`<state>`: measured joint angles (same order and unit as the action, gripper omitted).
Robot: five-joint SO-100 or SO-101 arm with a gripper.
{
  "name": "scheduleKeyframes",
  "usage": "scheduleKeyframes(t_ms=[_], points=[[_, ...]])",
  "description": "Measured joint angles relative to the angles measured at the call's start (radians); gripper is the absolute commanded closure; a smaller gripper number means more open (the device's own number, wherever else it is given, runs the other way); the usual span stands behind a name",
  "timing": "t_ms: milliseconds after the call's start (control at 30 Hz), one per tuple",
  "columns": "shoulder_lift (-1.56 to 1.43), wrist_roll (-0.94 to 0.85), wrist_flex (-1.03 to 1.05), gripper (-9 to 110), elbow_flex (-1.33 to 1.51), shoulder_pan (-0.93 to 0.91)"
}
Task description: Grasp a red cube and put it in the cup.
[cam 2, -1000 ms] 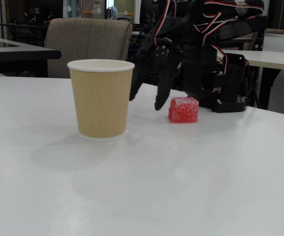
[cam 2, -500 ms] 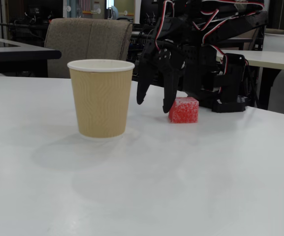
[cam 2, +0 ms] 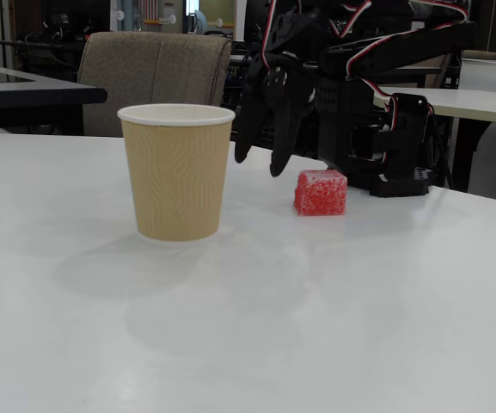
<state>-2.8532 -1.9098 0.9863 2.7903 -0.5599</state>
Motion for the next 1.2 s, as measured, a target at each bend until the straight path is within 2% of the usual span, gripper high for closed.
scheduleKeyframes(t_ms=[367, 567, 1200], points=[[-0.003, -0.005, 0.183, 70, -0.084, -0.12], [0.018, -0.006, 0.193, 70, -0.123, -0.067], [0.402, -0.006, 0.155, 70, -0.437, 0.029]])
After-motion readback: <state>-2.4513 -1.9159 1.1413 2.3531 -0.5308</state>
